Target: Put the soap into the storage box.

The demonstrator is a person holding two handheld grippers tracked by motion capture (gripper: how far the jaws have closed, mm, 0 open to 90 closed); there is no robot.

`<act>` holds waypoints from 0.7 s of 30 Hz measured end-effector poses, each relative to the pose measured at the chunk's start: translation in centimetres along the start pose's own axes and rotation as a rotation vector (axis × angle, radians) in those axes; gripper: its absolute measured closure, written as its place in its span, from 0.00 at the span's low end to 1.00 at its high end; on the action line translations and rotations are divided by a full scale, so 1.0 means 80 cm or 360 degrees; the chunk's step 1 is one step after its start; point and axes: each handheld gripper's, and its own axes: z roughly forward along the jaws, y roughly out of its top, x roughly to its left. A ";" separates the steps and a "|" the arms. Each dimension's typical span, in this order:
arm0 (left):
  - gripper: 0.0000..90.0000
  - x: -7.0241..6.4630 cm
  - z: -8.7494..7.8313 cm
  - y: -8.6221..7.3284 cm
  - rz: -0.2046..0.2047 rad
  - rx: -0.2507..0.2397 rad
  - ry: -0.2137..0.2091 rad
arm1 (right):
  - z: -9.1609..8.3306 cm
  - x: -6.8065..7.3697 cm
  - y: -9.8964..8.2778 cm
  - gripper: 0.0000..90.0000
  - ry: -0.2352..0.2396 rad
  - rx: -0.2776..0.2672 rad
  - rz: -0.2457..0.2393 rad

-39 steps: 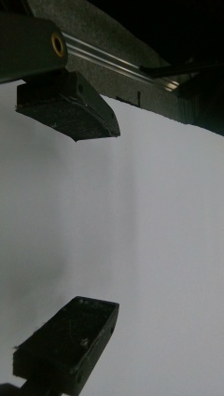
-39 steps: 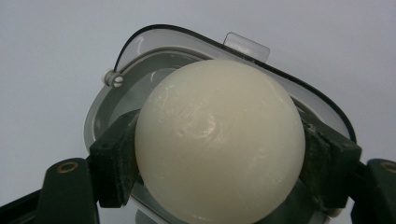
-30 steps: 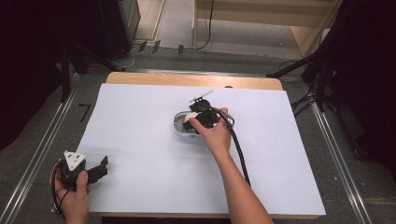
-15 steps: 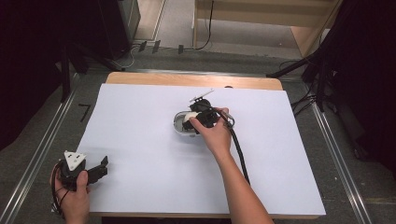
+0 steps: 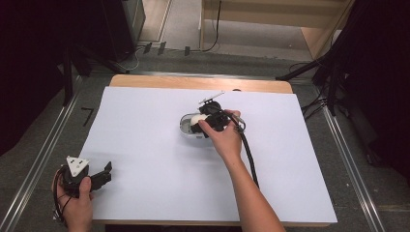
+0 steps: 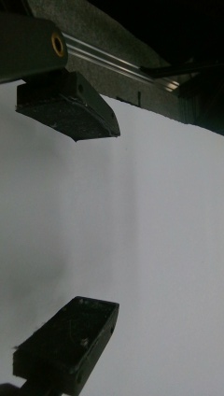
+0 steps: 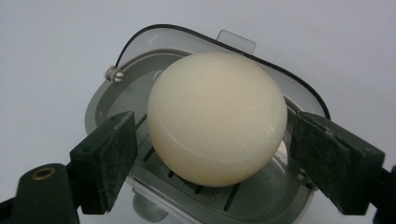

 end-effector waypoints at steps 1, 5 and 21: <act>0.16 0.000 0.000 0.000 0.0000 0.0000 0.0000 | 0.000 0.000 0.000 0.17 0.0000 0.0000 0.0000; 0.16 0.000 0.000 0.000 -0.0001 0.0000 0.0000 | -0.005 -0.001 0.001 0.17 -0.0014 -0.0024 0.0001; 0.16 -0.001 0.000 0.000 0.0004 0.0001 0.0004 | -0.029 -0.002 -0.008 0.17 -0.0027 -0.0058 -0.0009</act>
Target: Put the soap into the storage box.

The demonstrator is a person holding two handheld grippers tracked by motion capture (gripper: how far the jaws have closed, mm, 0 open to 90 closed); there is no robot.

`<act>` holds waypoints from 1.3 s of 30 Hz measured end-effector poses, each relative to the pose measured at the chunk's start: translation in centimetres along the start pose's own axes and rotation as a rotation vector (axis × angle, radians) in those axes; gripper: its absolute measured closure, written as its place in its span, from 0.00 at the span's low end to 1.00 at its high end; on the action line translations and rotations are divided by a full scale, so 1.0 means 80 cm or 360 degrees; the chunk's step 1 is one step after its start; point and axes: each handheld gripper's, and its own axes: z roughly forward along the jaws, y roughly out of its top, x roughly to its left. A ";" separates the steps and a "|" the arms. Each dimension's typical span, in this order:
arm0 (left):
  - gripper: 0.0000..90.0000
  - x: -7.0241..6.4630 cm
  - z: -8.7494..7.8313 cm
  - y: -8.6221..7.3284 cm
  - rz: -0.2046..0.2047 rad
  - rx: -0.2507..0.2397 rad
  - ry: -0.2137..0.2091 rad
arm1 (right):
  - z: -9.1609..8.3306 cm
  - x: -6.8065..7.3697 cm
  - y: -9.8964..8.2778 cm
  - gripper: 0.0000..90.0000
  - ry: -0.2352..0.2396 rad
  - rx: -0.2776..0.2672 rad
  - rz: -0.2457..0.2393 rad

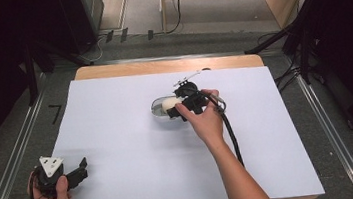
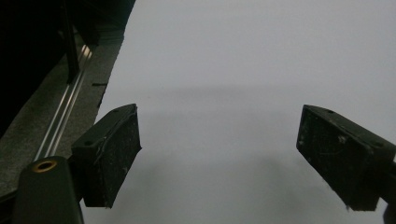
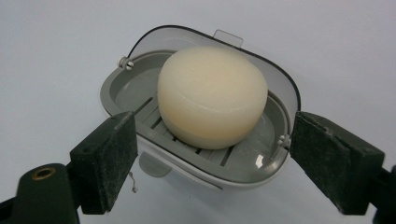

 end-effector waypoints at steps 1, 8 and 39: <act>0.16 0.000 0.000 0.000 0.0000 -0.0002 -0.0003 | -0.001 0.000 -0.002 0.17 0.0004 0.0001 0.0001; 0.16 0.000 0.000 0.000 0.0004 0.0000 0.0002 | -0.009 -0.009 -0.016 0.17 0.0007 -0.0013 0.0011; 0.16 -0.001 0.001 0.000 0.0018 -0.0002 0.0005 | -0.023 -0.051 -0.092 0.15 0.0005 -0.0011 0.0051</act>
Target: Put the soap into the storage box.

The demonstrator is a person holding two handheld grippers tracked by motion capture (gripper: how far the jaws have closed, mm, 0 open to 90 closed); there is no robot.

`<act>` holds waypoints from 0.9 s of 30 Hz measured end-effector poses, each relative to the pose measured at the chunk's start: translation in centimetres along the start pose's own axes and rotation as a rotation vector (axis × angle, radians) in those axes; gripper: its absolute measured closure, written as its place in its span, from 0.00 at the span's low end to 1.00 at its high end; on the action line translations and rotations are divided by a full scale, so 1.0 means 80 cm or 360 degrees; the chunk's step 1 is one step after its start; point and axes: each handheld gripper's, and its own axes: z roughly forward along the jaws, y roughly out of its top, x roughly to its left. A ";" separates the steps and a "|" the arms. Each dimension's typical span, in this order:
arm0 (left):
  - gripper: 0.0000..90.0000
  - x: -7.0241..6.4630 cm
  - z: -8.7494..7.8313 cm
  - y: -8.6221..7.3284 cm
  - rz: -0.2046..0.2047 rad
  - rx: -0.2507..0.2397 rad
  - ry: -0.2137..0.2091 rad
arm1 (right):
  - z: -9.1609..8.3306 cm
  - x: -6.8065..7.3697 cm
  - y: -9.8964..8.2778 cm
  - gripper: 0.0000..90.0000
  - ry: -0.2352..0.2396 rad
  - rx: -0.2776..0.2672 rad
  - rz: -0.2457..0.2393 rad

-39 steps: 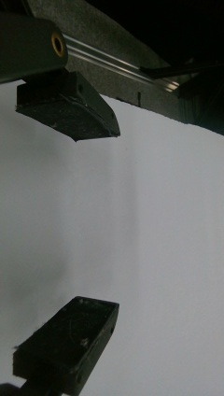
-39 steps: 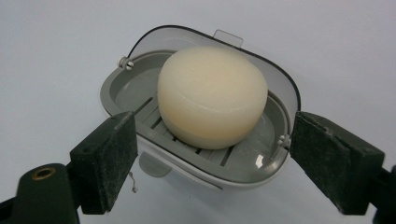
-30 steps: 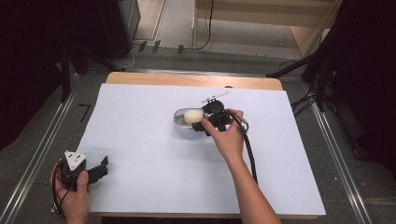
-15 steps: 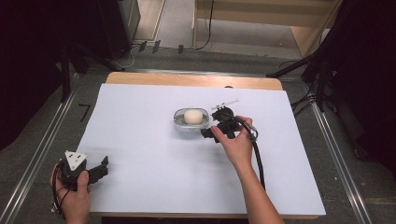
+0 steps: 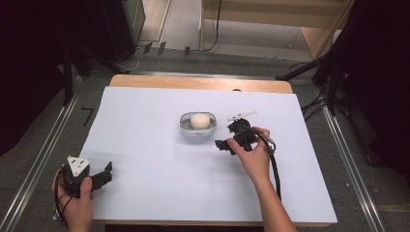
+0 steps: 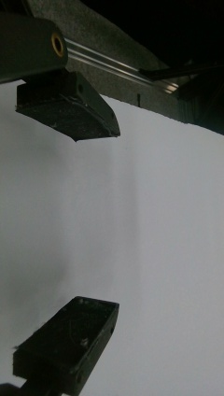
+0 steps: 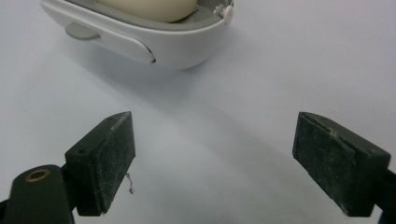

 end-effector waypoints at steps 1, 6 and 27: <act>0.16 0.000 0.000 0.000 0.0000 -0.0001 0.0000 | -0.001 -0.001 -0.002 0.15 -0.0001 0.0000 -0.0001; 0.16 0.000 0.000 0.000 0.0000 -0.0001 0.0001 | -0.004 -0.008 -0.017 0.15 -0.0017 -0.0010 0.0002; 0.16 -0.001 0.000 0.000 0.0002 0.0001 0.0005 | -0.024 -0.022 -0.057 0.15 -0.0048 -0.0099 -0.0022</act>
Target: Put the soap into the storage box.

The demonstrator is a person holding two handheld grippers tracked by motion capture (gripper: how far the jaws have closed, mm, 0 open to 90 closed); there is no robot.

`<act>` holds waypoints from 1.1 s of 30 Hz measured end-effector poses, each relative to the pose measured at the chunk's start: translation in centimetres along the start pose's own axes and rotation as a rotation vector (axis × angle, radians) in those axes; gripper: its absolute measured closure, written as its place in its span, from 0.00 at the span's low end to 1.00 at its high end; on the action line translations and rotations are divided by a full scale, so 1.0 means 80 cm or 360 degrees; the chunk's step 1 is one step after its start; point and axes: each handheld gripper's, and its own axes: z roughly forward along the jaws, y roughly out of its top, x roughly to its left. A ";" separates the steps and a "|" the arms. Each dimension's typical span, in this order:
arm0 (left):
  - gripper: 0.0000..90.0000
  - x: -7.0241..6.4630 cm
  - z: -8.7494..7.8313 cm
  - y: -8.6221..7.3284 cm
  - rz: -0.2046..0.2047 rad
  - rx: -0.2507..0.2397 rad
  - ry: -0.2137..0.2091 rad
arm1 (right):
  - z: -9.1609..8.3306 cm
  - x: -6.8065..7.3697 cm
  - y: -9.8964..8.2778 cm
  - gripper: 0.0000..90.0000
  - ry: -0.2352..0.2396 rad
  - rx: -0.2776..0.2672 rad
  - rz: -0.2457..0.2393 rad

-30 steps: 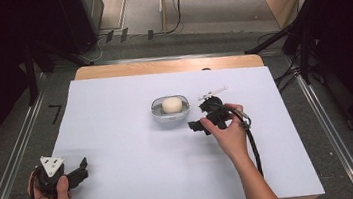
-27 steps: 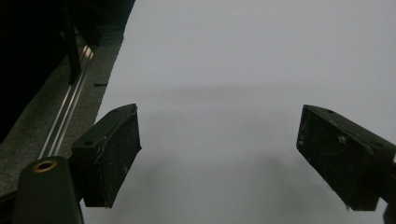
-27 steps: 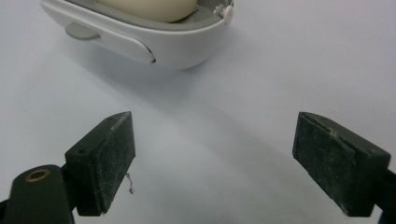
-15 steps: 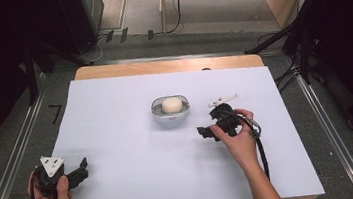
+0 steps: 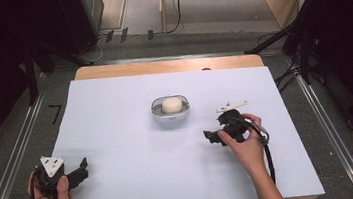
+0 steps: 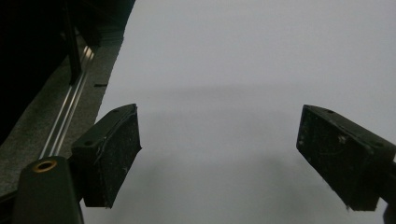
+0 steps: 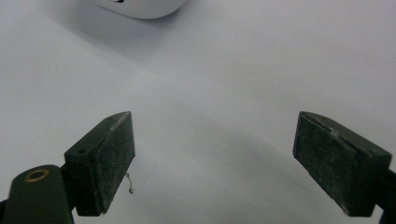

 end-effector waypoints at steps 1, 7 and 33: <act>0.16 0.000 0.000 0.000 0.0001 0.0000 0.0000 | -0.002 -0.002 -0.002 0.15 0.0001 -0.0005 0.0003; 0.16 0.000 0.000 0.000 0.0002 0.0002 0.0005 | -0.013 -0.011 -0.014 0.15 -0.0018 -0.0052 0.0013; 0.16 -0.001 0.000 0.000 0.0009 0.0000 0.0003 | -0.054 -0.064 -0.077 0.15 -0.0089 -0.0152 0.0135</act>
